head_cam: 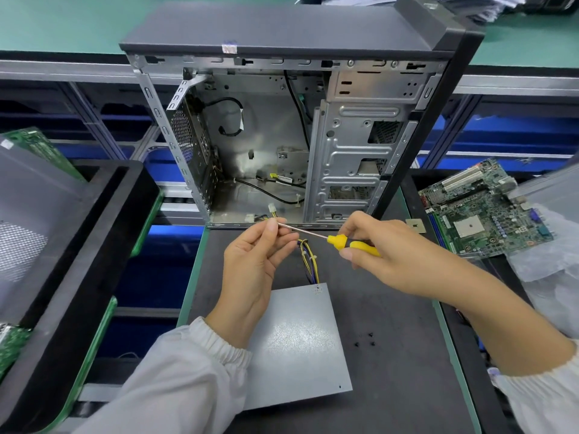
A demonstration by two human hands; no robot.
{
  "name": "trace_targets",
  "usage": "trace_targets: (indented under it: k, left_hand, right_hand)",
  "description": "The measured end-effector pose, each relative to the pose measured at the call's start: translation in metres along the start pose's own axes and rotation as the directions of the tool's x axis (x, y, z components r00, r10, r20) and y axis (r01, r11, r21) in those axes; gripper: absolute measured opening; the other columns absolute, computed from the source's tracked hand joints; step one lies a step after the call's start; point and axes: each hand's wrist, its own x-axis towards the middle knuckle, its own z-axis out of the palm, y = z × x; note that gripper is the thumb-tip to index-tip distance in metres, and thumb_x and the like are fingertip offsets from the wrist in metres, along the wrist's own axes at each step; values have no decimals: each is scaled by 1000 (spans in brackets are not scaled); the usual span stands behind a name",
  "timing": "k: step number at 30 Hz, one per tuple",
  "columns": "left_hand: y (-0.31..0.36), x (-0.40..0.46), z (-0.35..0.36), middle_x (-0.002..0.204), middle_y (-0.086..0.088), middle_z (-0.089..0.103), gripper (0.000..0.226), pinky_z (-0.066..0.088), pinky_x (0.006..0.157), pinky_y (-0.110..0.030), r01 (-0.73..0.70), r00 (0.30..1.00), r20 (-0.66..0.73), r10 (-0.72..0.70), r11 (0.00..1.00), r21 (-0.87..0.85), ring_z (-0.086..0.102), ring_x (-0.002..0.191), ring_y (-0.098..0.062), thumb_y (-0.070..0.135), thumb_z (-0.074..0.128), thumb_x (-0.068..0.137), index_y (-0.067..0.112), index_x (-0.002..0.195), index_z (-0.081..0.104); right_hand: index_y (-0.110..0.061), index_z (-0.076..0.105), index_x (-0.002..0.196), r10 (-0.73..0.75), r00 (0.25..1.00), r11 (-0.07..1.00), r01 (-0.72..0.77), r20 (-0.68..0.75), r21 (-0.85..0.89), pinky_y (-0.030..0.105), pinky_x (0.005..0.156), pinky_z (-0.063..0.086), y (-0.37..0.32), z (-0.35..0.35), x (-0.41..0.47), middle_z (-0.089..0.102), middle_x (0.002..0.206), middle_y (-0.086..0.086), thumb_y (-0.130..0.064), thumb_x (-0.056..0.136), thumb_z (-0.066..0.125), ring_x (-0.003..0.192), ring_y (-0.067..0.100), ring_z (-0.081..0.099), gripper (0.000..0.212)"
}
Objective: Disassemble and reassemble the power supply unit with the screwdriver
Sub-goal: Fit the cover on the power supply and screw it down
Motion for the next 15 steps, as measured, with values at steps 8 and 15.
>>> trace_targets:
  k: [8, 15]
  left_hand:
    - [-6, -7, -2, 89, -9, 74, 24, 56, 75, -23, 117, 981, 144, -131, 988, 102, 72, 81, -16, 19, 68, 81, 3, 99, 71]
    - [-22, -18, -29, 125, 10, 57, 62, 36, 104, -32, -447, 883, 431, -183, -54, 893, 49, 118, -11, 53, 72, 79, 23, 131, 58]
  right_hand:
    - [-28, 53, 99, -25, 999, 995, 30, -48, 98, 39, 80, 49, 6, -3, -12, 63, 91, -7, -30, 93, 56, 90, 18, 59, 7]
    - [-37, 62, 100, 9, 1000, 969, -6, 8, -245, 34, 77, 47, 25, -29, -22, 57, 84, -26, -39, 90, 58, 83, 1, 53, 11]
